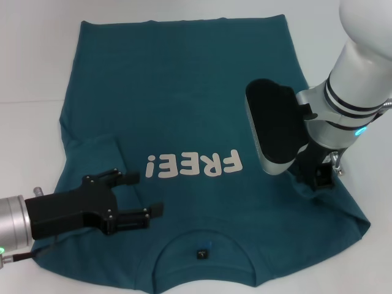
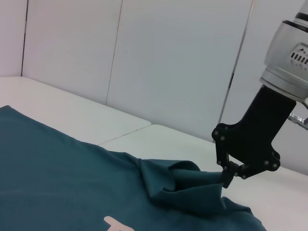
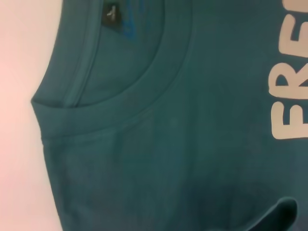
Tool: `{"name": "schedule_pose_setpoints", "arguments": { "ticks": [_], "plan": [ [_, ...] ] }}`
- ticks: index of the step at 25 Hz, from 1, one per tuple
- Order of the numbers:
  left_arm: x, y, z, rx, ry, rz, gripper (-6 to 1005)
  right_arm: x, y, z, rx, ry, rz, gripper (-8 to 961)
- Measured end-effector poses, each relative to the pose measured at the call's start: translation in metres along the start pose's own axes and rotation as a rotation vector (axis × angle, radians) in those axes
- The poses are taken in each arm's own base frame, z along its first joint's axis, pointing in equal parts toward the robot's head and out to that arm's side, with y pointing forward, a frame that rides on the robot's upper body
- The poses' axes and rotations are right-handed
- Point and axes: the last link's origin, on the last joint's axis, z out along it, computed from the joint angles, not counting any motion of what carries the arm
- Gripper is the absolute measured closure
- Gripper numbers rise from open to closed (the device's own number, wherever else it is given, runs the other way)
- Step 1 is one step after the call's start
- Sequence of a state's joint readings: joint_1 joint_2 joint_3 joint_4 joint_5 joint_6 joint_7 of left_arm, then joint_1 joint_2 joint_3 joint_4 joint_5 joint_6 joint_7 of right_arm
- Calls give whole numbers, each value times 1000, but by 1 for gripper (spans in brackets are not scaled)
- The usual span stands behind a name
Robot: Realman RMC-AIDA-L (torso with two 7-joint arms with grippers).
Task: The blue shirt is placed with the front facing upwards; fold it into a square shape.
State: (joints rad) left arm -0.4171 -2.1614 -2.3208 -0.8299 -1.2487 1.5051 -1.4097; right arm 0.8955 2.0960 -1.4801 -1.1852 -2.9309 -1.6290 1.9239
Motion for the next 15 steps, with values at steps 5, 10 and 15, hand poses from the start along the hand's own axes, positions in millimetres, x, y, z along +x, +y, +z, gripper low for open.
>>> {"name": "schedule_pose_setpoints", "arguments": {
  "ticks": [5, 10, 15],
  "plan": [
    [0, 0, 0, 1, 0, 0, 81, -3, -1, 0, 11, -8, 53, 881],
    [0, -1, 0, 5, -1, 0, 81, -7, -2, 0, 18, -19, 100, 837],
    [0, -1, 0, 5, -1, 2, 81, -5, -11, 4, 58, -43, 207, 654]
  ]
}}
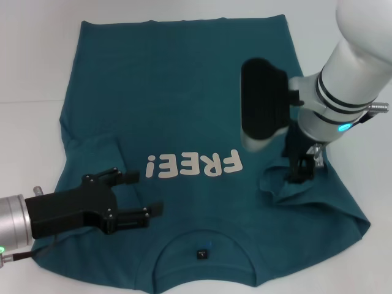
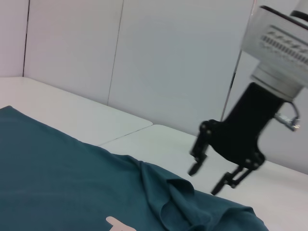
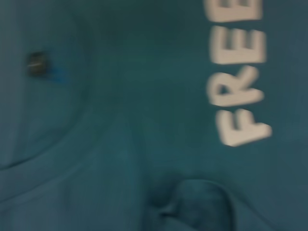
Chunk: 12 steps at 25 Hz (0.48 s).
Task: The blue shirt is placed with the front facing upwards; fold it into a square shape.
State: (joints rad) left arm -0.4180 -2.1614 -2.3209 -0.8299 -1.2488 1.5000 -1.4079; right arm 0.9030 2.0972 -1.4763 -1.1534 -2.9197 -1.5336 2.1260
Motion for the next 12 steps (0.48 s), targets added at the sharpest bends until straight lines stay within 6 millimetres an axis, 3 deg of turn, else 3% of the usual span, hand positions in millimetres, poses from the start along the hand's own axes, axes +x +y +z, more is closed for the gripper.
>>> {"name": "schedule_pose_setpoints", "arguments": {
  "ticks": [1, 6, 12],
  "plan": [
    [0, 0, 0, -1, 0, 1, 81, 2, -5, 2, 15, -2, 38, 576],
    [0, 0, 1, -2, 2, 1, 81, 16, -24, 12, 14, -14, 284, 370],
    [0, 1, 1, -4, 7, -1, 81, 38, -39, 17, 62, -39, 524, 360]
  ]
}}
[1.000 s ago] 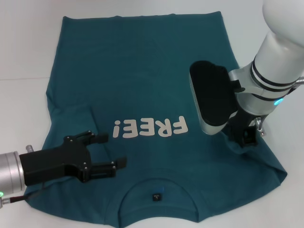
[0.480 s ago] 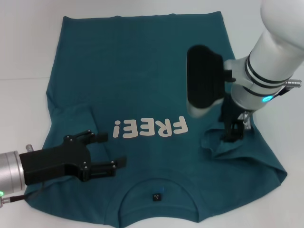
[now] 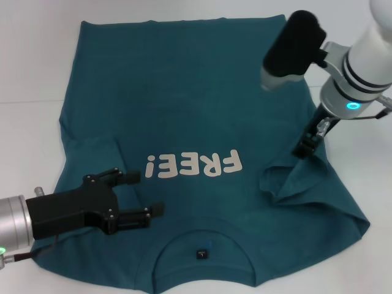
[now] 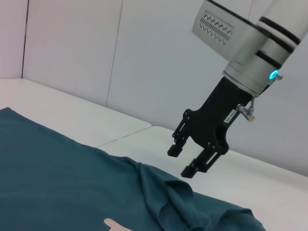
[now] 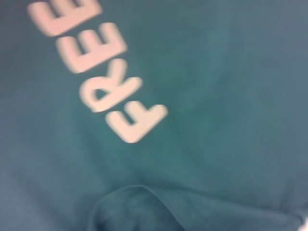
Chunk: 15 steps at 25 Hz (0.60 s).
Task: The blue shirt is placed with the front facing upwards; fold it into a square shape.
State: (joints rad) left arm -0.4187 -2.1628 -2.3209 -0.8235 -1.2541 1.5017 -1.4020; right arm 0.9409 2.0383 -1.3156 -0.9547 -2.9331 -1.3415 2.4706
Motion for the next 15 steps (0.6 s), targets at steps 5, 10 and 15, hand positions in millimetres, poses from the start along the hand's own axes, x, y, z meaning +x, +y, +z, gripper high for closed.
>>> {"name": "schedule_pose_setpoints", "arguments": {
  "ticks": [5, 10, 15],
  "plan": [
    [-1, 0, 1, 0, 0, -4, 81, 21, -12, 14, 20, -2, 152, 384],
    [-2, 1, 1, -1, 0, -4, 82, 37, -17, 26, 32, -6, 232, 407],
    [-2, 0, 1, -1, 0, -3, 82, 41, -15, 36, 39, -23, 276, 431]
  ]
}}
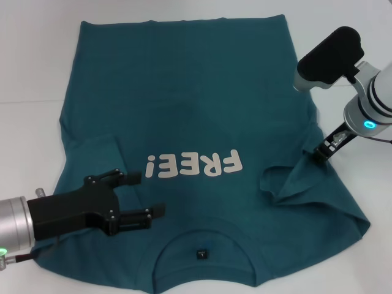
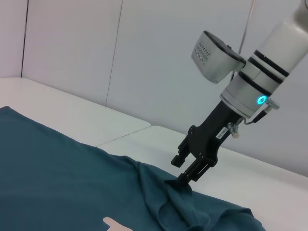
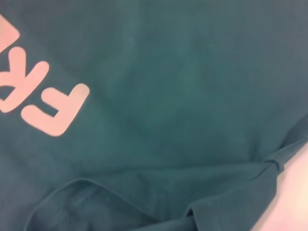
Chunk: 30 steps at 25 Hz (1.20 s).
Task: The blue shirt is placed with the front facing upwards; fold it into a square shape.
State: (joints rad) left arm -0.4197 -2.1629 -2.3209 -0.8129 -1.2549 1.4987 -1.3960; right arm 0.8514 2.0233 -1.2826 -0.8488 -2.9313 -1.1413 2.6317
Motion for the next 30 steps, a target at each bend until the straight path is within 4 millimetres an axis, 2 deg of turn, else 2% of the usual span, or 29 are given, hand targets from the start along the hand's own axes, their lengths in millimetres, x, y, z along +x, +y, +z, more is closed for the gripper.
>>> {"name": "schedule_pose_setpoints", "arguments": {
  "ticks": [9, 15, 26, 30],
  "plan": [
    [0, 1, 0, -6, 1, 1, 82, -1, -7, 1, 24, -26, 21, 474],
    [0, 1, 0, -5, 1, -1, 82, -1, -9, 2, 32, -29, 20, 721],
    [0, 1, 0, -7, 1, 0, 82, -2, -4, -4, 8, -21, 29, 911],
    [0, 1, 0, -7, 0, 1, 82, -3, 1, -6, -6, -25, 26, 893]
  ]
}}
